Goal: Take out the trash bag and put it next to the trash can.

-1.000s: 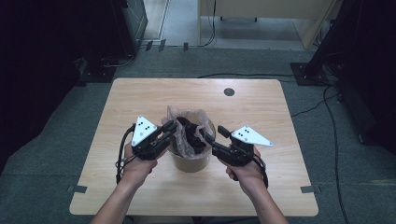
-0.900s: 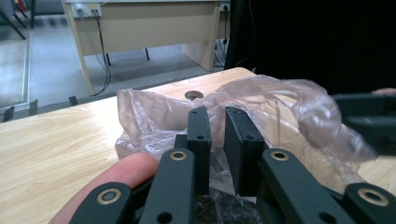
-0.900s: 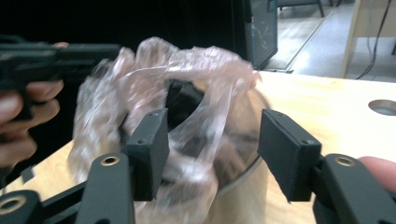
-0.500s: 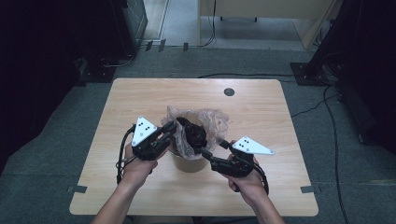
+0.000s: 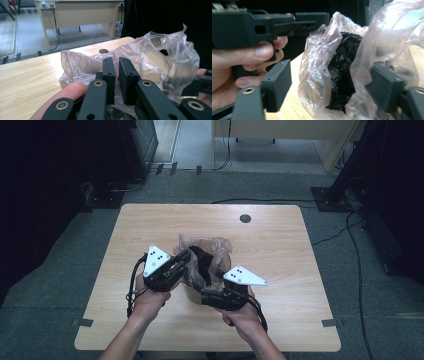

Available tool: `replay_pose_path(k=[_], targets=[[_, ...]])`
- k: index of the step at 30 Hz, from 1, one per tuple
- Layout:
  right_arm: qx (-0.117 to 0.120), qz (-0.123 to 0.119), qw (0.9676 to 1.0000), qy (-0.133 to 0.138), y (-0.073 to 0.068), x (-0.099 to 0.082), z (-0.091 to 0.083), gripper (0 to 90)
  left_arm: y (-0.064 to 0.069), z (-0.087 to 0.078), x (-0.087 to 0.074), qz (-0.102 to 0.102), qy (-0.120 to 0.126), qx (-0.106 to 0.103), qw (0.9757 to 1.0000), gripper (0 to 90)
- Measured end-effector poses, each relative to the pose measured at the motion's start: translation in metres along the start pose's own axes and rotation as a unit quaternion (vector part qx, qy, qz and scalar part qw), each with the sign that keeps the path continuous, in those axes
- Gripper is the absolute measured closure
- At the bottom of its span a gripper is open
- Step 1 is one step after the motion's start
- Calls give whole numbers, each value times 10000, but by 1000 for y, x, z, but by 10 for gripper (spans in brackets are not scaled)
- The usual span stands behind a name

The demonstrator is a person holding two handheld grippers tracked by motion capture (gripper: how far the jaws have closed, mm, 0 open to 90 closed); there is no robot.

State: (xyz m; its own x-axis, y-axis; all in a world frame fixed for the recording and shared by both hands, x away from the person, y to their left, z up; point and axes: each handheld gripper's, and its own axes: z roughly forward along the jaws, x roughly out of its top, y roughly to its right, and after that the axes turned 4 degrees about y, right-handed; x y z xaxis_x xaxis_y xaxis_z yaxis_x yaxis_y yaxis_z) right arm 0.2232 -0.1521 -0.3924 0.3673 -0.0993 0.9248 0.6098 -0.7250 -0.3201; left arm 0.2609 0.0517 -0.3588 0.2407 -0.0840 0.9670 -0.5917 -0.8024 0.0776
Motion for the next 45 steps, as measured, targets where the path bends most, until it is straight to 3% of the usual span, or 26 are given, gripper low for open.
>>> replay_pose_path(k=[5,8,10,12,15,20,24,36,41,45], targets=[[-436,-293,9983,-256,-10,-6,11,209,1,1,-2,15,-28,-4,10000,840],[-765,-505,9953,-301,-13,-9,15,431,0,1,-3,16,-36,1,10000,837],[-896,-576,9937,-338,-13,-10,16,638,-1,0,-4,14,-15,0,10000,825],[-898,-626,9934,-327,-12,-11,16,800,-3,-3,-5,25,123,4,9999,720],[-938,-633,9932,-269,-9,-11,15,880,-7,-5,-5,-85,199,69,9997,448],[-942,-623,9935,-154,-6,-9,14,899,-18,-12,-9,-286,383,292,9984,216],[-927,-640,9936,10,-6,-6,12,900,-26,-16,-14,-384,295,453,9978,113],[-1014,-762,9913,347,-7,8,8,900,-53,-33,-47,-355,-64,1007,9943,103],[-1063,-812,9898,496,-9,16,5,900,-65,-40,-72,-423,-326,1197,9914,103],[-1070,-868,9885,619,-10,22,2,900,-77,-47,-91,-461,-554,1385,9877,103]])
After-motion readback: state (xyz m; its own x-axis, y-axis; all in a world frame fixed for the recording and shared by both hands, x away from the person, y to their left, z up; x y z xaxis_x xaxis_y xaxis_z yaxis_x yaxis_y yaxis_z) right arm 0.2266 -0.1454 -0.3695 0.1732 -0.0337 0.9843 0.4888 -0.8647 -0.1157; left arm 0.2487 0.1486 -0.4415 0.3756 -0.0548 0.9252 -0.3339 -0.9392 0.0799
